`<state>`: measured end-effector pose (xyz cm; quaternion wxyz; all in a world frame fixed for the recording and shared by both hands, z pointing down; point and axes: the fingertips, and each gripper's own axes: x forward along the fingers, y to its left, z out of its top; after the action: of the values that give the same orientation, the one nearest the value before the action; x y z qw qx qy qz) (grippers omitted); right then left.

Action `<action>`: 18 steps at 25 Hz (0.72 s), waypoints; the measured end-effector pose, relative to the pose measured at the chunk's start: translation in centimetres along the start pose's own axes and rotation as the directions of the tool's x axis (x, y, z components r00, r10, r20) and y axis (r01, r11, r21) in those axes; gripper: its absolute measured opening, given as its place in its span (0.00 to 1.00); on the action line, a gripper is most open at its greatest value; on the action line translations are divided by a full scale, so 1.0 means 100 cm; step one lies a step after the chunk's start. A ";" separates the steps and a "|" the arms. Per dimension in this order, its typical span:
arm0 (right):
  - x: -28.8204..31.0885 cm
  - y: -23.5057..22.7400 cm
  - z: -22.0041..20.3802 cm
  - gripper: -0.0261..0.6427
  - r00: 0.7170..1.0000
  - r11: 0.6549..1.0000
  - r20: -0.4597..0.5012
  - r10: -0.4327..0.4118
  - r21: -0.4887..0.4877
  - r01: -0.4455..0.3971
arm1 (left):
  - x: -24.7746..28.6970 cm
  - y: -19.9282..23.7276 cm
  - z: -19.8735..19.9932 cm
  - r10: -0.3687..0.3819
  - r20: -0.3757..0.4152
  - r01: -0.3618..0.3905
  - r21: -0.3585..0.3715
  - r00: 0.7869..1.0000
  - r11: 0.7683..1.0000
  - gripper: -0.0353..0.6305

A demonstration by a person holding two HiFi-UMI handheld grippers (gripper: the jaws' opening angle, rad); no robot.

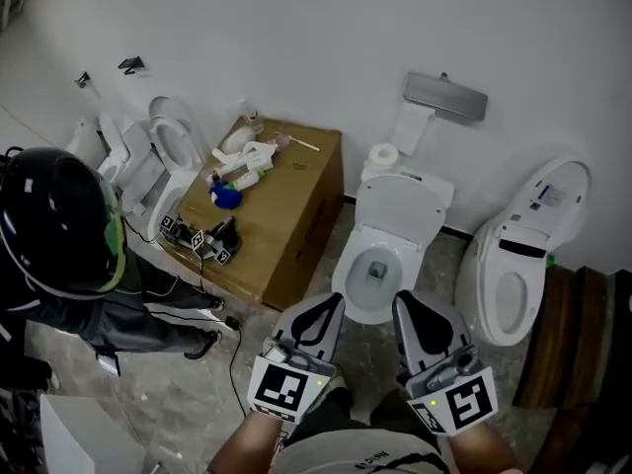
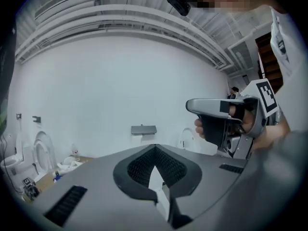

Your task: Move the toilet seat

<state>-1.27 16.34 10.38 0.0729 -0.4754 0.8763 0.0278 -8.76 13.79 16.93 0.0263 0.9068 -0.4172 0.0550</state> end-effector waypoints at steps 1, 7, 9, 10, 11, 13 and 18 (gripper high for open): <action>0.008 -0.002 -0.005 0.06 1.000 1.000 -0.010 -0.005 -0.003 0.005 | 0.007 0.009 -0.007 -0.006 -0.011 0.006 -0.014 1.000 1.000 0.06; 0.042 -0.034 -0.033 0.06 0.998 0.999 -0.034 -0.048 -0.004 0.048 | 0.053 0.036 -0.049 -0.021 -0.076 0.025 0.047 0.997 0.999 0.06; 0.053 -0.048 -0.041 0.06 0.998 0.999 -0.026 -0.051 -0.010 0.051 | 0.070 0.040 -0.054 -0.045 -0.062 0.049 0.057 0.997 0.997 0.06; 0.060 -0.055 -0.044 0.06 0.998 0.998 -0.017 -0.055 0.001 0.055 | 0.079 0.042 -0.056 -0.055 -0.056 0.058 0.060 0.997 0.997 0.07; 0.067 -0.063 -0.046 0.06 0.998 0.998 -0.007 -0.061 0.019 0.062 | 0.088 0.044 -0.060 -0.061 -0.054 0.065 0.063 0.997 0.996 0.06; 0.080 -0.078 -0.054 0.06 0.998 0.997 -0.005 -0.062 0.035 0.062 | 0.106 0.049 -0.069 -0.067 -0.065 0.071 0.059 0.996 0.996 0.06; 0.111 -0.113 -0.091 0.06 0.999 1.000 -0.040 -0.014 0.018 0.015 | 0.148 0.073 -0.107 -0.030 -0.100 0.028 -0.024 0.994 0.999 0.06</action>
<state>1.28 -0.10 17.83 0.0599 -0.4816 0.8743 0.0097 -5.52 -1.11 29.40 0.0584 0.9085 -0.4026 0.0955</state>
